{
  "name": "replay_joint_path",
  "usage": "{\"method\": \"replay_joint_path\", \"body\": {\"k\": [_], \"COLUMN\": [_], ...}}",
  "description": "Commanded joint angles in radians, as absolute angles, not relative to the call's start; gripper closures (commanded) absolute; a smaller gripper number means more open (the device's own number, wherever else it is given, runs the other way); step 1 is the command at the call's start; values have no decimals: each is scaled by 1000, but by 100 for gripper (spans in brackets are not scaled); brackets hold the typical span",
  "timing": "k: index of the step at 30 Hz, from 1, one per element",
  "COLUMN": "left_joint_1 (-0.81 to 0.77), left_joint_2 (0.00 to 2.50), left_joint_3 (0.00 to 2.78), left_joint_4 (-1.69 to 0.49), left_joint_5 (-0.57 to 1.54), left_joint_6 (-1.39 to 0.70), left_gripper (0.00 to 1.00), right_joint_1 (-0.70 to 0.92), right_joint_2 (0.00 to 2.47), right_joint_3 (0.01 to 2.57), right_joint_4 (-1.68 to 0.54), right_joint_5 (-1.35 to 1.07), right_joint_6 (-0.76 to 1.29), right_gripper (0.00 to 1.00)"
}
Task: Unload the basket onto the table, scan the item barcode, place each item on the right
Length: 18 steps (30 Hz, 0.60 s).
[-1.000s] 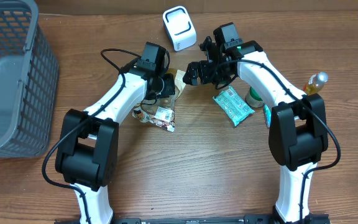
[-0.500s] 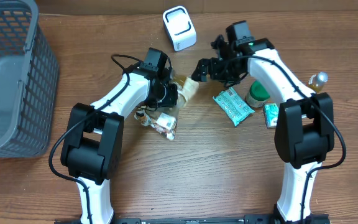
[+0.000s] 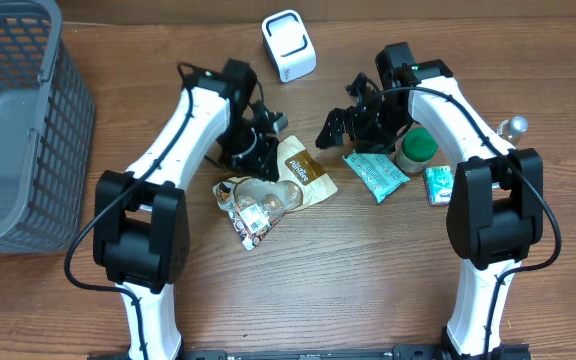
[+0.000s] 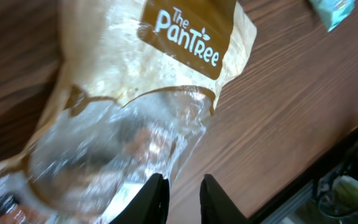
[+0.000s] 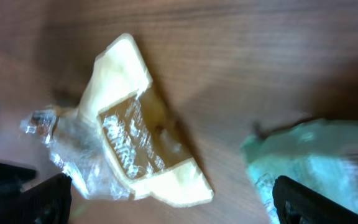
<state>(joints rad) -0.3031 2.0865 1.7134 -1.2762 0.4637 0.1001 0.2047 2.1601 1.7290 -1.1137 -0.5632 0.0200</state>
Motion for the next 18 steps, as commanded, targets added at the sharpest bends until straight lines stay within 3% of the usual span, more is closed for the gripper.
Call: {"method": "replay_joint_path", "body": {"k": [1,4,18], "left_joint_1": [-289,-274,-269], "left_joint_2": [2092,2092,2093], "left_joint_3": [1763,1746,1551], "left_joint_4": [-1332,-1367,-1267], "left_joint_5": [344,151,176], "left_joint_6": [-5,-187,-171], "left_gripper": [89,95,92], "right_joint_1": [212,228,338], "right_joint_2": [2160,2160,2161], "right_joint_3": [1748,1737,1655], "right_joint_4": [-1179,-1218,-1092], "right_joint_5": [-665,-656,-542], "right_joint_6": [-88,-141,-138], "right_gripper": [0,0,0]}}
